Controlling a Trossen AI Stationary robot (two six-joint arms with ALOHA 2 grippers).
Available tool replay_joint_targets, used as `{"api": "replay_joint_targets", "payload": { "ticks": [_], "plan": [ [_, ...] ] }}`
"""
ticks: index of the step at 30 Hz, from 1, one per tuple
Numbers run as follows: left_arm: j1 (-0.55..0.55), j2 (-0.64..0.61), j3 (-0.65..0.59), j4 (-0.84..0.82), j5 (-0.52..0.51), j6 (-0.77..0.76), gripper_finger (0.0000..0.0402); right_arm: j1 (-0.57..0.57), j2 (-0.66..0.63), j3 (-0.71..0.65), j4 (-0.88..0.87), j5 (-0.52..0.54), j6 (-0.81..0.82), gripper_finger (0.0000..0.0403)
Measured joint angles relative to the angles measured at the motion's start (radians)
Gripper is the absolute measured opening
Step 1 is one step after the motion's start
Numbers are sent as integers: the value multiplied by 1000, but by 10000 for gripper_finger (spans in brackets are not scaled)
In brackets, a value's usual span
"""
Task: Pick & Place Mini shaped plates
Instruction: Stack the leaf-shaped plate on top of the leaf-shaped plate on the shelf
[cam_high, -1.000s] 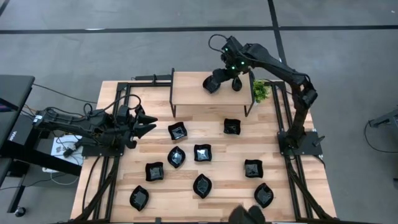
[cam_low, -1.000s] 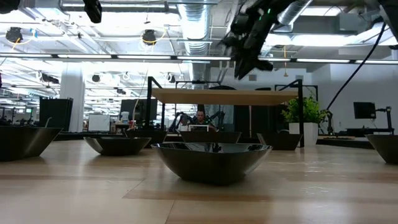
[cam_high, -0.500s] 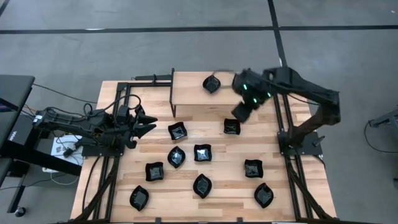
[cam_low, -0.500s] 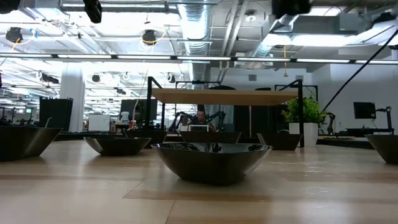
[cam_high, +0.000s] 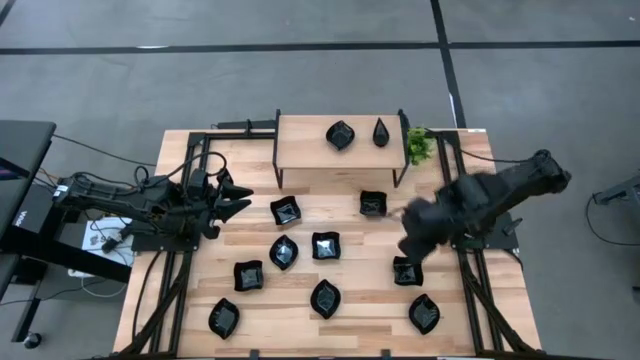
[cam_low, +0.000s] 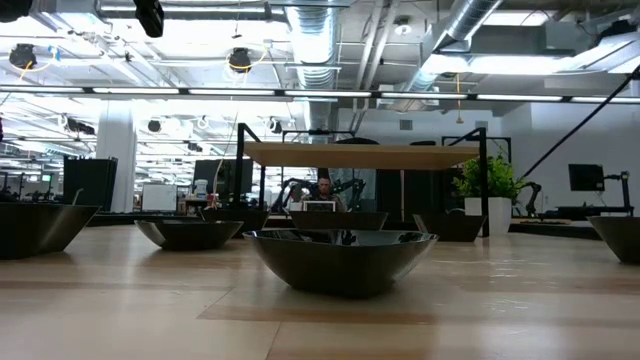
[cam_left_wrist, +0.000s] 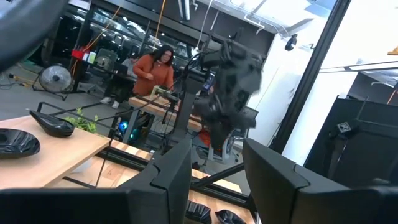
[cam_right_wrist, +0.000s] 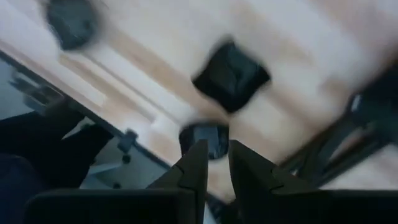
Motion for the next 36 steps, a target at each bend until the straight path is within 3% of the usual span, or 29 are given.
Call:
{"api": "replay_joint_targets", "payload": {
  "ticks": [10, 18, 28, 36],
  "plan": [
    [0, 0, 0, 0, 0, 0, 145, 330, -27, -303, 421, -52, 486, 60],
    [0, 0, 0, 0, 0, -1, 145, 508, 25, -399, 495, -49, 815, 60],
    [0, 0, 0, 3, 0, -7, 145, 602, 80, -515, 733, -18, 967, 60],
    [0, 0, 0, 8, 0, -8, 145, 601, 145, -531, 704, 29, 967, 69]
  ]
}}
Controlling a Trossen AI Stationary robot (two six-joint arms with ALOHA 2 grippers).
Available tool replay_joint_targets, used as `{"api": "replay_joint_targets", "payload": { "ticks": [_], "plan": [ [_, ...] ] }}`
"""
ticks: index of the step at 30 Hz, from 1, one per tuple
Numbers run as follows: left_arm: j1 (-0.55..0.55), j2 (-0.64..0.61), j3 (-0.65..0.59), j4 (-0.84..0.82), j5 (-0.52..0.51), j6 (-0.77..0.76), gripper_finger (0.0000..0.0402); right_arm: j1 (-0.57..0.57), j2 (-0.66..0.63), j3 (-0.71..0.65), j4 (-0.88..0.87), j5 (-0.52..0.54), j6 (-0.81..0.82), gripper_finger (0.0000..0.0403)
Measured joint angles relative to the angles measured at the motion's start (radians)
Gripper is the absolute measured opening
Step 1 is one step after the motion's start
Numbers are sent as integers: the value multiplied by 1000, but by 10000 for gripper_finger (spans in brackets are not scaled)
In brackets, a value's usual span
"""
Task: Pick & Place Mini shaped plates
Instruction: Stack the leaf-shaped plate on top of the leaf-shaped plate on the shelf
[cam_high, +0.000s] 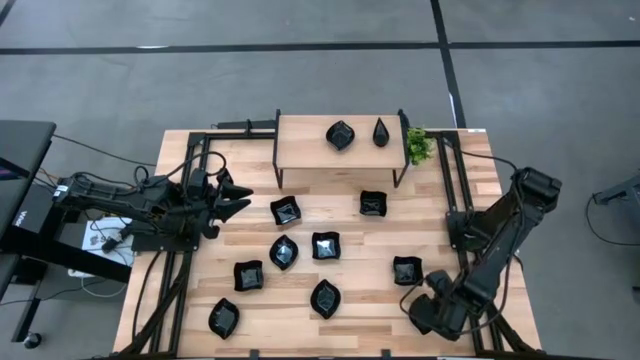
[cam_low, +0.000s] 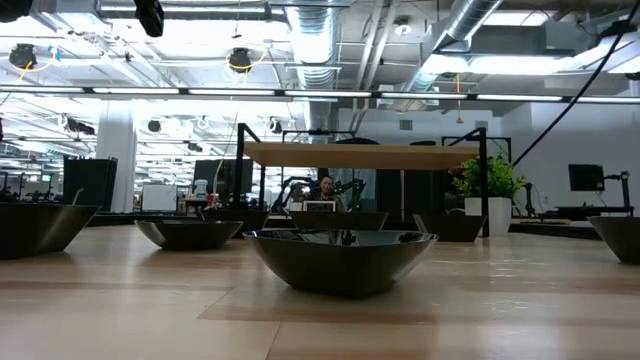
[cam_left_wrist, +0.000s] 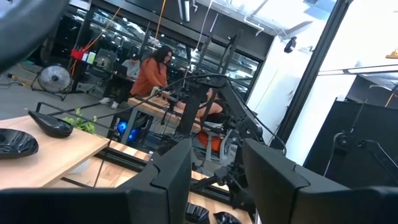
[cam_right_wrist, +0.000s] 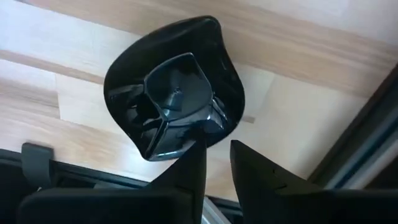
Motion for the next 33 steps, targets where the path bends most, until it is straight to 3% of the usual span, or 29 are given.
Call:
{"api": "replay_joint_targets", "payload": {
  "ticks": [13, 25, 33],
  "plan": [
    [0, 0, 0, 0, 0, -23, 145, 23, 81, 0, 71, -6, 27, 119],
    [0, 0, 0, 0, 1, -23, 145, 48, 95, 0, 64, -52, 44, 121],
    [0, 0, 0, 1, 2, -23, 145, 47, 166, 1, 166, -48, 45, 122]
  ]
}}
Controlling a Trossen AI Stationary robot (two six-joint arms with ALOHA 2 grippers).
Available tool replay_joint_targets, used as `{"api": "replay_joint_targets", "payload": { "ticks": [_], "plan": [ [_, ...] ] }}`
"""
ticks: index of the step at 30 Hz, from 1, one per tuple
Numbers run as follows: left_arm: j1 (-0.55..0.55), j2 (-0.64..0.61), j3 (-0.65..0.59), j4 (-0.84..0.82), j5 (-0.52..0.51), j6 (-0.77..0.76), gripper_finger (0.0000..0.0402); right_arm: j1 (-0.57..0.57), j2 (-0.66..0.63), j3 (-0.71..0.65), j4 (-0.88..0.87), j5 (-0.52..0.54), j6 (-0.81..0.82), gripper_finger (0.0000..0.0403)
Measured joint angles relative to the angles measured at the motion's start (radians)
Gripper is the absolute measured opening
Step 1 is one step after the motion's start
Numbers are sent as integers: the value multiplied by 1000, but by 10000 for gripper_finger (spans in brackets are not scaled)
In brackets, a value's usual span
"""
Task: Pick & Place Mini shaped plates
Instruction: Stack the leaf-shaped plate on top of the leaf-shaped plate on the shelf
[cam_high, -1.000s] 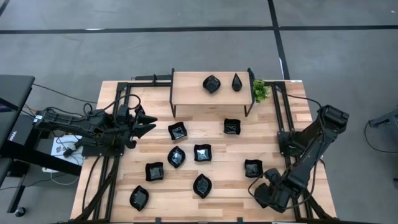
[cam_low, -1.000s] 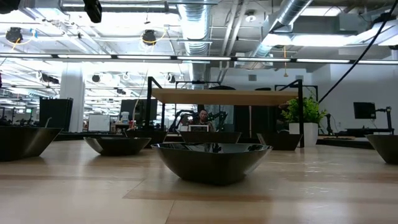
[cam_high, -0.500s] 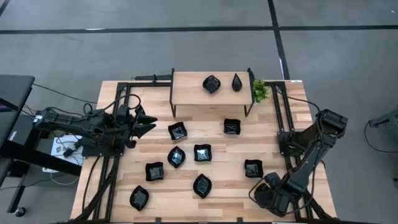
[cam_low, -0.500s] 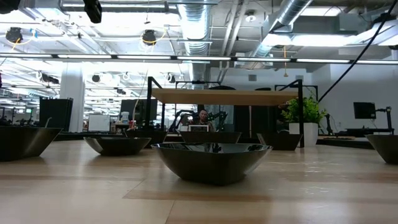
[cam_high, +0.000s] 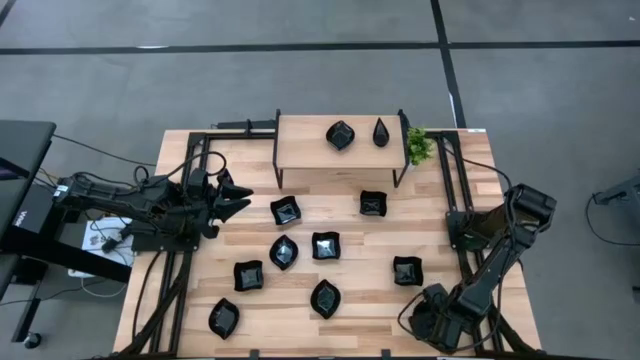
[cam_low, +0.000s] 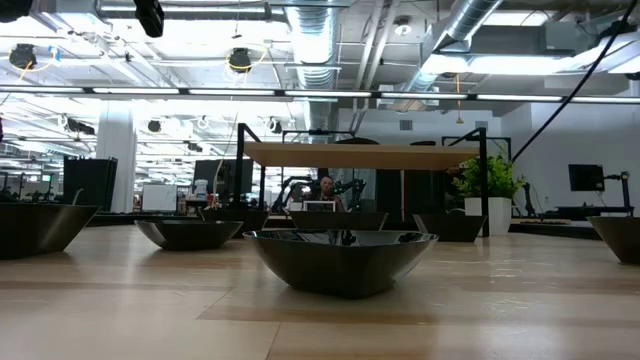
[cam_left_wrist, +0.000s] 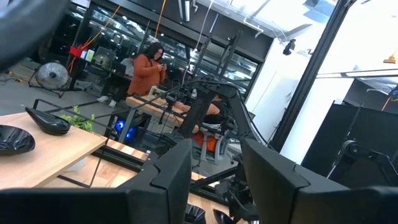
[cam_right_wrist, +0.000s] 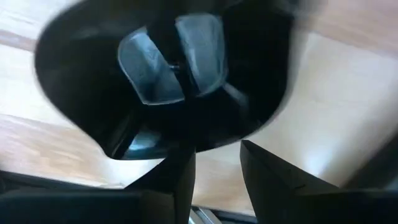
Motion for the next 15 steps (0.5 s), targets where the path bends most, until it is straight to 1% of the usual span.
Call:
{"api": "replay_joint_targets", "payload": {
  "ticks": [6, 15],
  "plan": [
    [0, 0, 0, 0, 0, 0, 145, -2, 24, 0, 50, 4, 5, 123],
    [0, 0, 0, 5, -2, -3, 145, -15, 14, 0, 49, 83, -4, 119]
  ]
}}
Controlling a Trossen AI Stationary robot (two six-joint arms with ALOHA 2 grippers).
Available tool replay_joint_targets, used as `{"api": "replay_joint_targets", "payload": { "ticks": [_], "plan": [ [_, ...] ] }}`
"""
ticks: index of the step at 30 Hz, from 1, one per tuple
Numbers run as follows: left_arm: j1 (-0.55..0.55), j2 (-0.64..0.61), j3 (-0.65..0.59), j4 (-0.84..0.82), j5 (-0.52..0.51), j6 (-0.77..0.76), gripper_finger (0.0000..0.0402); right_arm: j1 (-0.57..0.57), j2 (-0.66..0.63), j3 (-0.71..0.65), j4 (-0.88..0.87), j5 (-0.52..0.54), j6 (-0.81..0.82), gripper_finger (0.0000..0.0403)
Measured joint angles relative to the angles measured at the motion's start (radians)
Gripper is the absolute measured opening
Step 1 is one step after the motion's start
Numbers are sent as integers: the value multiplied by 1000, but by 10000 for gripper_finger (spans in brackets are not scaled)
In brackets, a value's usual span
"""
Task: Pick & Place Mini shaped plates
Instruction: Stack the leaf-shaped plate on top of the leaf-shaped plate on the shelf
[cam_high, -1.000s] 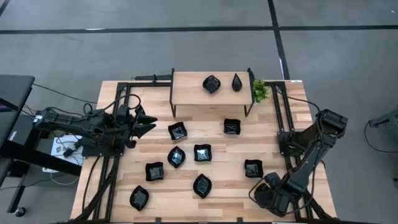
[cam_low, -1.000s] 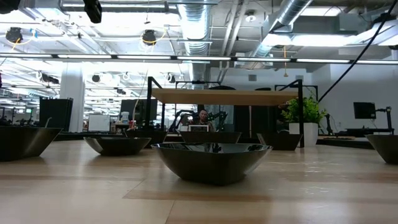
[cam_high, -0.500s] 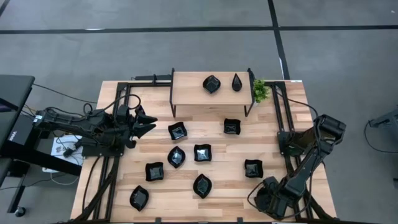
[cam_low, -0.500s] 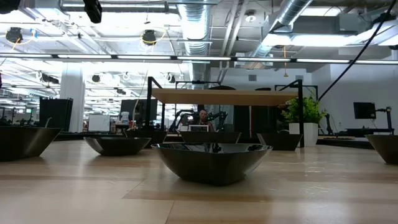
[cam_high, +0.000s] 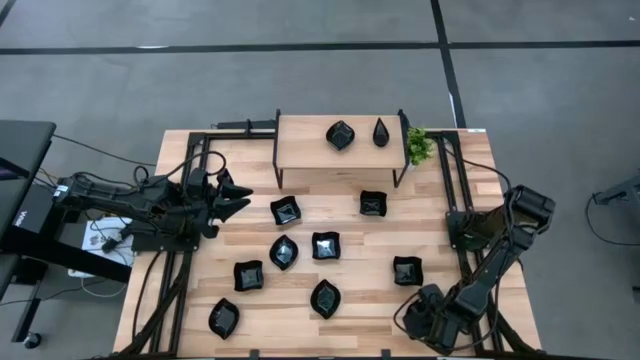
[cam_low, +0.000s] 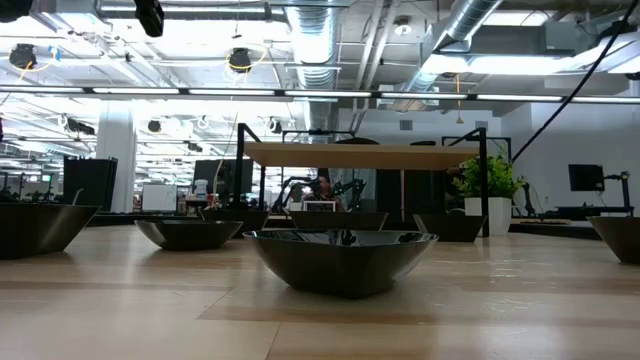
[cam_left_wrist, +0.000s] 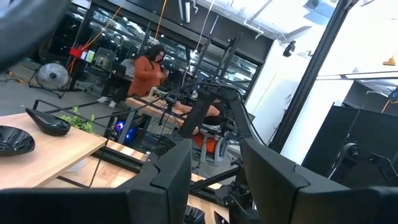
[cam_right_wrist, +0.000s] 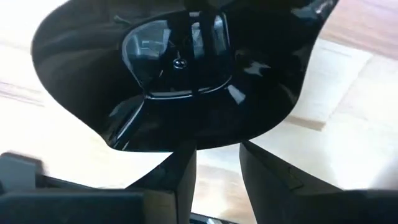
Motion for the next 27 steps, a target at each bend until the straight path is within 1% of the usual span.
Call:
{"api": "replay_joint_targets", "payload": {
  "ticks": [8, 15, 20, 27],
  "plan": [
    [0, 0, 0, 3, 0, 0, 145, -15, -4, 1, -1, 29, -14, 118],
    [0, 0, 0, 6, 0, 0, 145, -14, -62, 6, -8, 75, -15, 118],
    [0, 0, 0, 6, 0, 0, 145, -14, -106, 6, -85, 78, -12, 118],
    [0, 0, 0, 6, -1, 8, 145, -14, -116, 6, -145, 77, 1, 118]
  ]
}}
